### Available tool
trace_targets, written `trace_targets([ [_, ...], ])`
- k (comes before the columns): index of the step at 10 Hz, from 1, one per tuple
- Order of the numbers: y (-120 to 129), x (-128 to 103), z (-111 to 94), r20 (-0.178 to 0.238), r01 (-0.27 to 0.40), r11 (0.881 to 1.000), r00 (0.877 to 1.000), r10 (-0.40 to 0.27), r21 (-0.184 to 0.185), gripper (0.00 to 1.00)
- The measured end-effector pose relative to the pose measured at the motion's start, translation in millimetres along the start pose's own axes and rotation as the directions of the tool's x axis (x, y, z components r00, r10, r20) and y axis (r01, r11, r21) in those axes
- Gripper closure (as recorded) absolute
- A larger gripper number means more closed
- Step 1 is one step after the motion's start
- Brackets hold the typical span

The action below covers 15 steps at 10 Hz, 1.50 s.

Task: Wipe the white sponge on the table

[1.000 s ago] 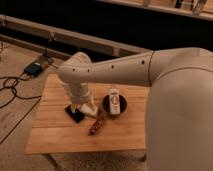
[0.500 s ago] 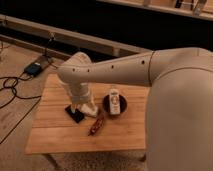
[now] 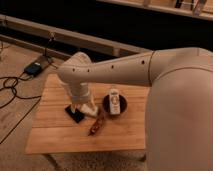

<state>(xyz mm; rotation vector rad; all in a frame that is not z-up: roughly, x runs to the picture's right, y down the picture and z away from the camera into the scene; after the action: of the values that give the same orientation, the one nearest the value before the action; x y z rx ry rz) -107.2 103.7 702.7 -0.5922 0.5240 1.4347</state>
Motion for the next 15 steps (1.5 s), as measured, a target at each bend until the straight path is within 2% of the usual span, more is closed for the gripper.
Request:
trace_targets([
  [9,0.0,-0.1,-0.1,0.000,0.000,1.000,1.000,0.000,0.001,0.35],
  [10,-3.5,-1.4,2.8,-0.005,-0.004,1.000,1.000,0.004,0.016,0.35],
  [12,-6.2,-12.7,21.9,-0.019,0.002,0.996,1.000,0.000,0.087,0.35],
  [14,-2.0,-26.7,41.6,-0.033,0.020,0.990,0.999,-0.016,0.138,0.35],
  [15,2.1,-32.4,49.0,-0.039,0.023,0.989,0.999,-0.017,0.148,0.35],
])
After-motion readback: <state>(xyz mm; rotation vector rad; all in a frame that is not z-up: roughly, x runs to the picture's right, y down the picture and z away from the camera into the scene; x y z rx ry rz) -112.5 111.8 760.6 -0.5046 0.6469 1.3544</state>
